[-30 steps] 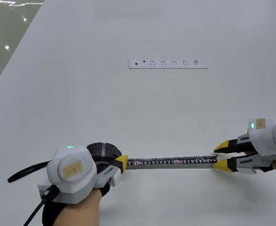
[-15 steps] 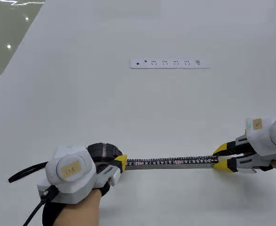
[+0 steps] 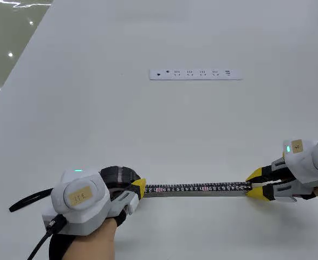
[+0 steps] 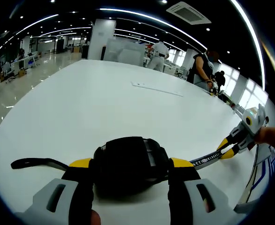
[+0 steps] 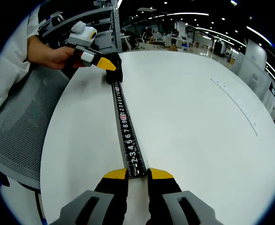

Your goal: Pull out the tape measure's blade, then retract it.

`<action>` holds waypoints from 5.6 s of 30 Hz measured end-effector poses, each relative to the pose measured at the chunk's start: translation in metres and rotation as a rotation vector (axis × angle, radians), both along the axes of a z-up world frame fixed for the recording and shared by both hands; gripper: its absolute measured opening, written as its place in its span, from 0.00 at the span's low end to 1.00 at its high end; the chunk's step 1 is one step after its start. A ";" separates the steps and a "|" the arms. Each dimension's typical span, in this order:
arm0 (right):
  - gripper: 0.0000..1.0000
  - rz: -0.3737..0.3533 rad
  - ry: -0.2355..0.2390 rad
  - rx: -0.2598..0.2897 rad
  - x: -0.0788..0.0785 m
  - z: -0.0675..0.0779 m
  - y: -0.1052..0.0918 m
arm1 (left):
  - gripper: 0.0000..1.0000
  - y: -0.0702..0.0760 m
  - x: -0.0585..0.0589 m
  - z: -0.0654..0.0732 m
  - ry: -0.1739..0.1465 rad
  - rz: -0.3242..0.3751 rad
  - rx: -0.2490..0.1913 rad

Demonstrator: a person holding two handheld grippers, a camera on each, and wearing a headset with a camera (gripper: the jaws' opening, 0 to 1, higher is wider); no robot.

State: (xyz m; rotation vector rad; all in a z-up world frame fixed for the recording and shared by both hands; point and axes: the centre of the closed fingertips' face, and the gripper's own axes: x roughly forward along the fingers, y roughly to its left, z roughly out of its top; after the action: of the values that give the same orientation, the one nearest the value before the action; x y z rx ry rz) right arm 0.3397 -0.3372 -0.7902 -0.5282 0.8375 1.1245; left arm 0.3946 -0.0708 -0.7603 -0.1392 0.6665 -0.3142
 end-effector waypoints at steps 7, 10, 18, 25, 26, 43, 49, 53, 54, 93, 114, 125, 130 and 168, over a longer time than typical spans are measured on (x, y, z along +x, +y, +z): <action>0.14 0.014 -0.013 -0.012 -0.002 0.001 0.002 | 0.60 0.000 0.000 -0.001 0.009 0.008 0.001; 0.14 0.013 -0.016 -0.015 -0.002 0.001 0.002 | 0.60 0.000 0.000 -0.001 0.011 0.002 0.005; 0.13 0.007 -0.018 -0.017 -0.002 0.002 0.002 | 0.59 0.000 0.000 -0.001 0.021 -0.008 0.016; 0.12 0.011 -0.019 -0.017 -0.002 0.002 0.003 | 0.58 0.000 0.000 -0.002 0.026 -0.017 0.019; 0.12 0.011 -0.019 -0.015 -0.002 0.003 0.003 | 0.57 0.000 0.000 -0.002 0.025 -0.018 0.018; 0.11 0.013 -0.020 0.020 0.004 0.007 0.024 | 0.57 0.000 0.000 -0.002 0.037 -0.019 0.007; 0.11 0.022 -0.022 0.036 0.007 0.008 0.035 | 0.57 0.000 -0.001 -0.002 0.040 -0.021 0.003; 0.11 0.025 -0.021 0.050 0.010 0.008 0.041 | 0.57 0.001 -0.001 -0.003 0.044 -0.022 0.000; 0.11 0.024 -0.021 0.054 0.011 0.007 0.042 | 0.57 0.001 0.000 -0.003 0.043 -0.023 0.000; 0.11 0.024 0.000 0.185 0.018 0.005 0.110 | 0.57 0.002 -0.001 -0.001 0.055 -0.017 -0.043; 0.11 0.034 0.000 0.246 0.026 0.004 0.158 | 0.57 0.003 -0.002 0.000 0.058 -0.014 -0.068; 0.11 0.043 -0.003 0.277 0.030 0.003 0.186 | 0.57 0.003 -0.001 -0.001 0.061 -0.013 -0.075; 0.11 0.049 0.000 0.293 0.032 0.002 0.199 | 0.57 0.003 -0.001 -0.001 0.061 -0.013 -0.076; 0.21 0.008 0.009 0.327 0.035 0.005 0.222 | 0.60 0.002 -0.001 -0.001 0.046 -0.015 -0.079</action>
State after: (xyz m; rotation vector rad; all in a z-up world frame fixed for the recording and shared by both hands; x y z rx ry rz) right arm 0.3747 -0.1149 -0.7849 -0.2544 0.6421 1.2426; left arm 0.3938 -0.0687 -0.7608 -0.2174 0.7011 -0.3526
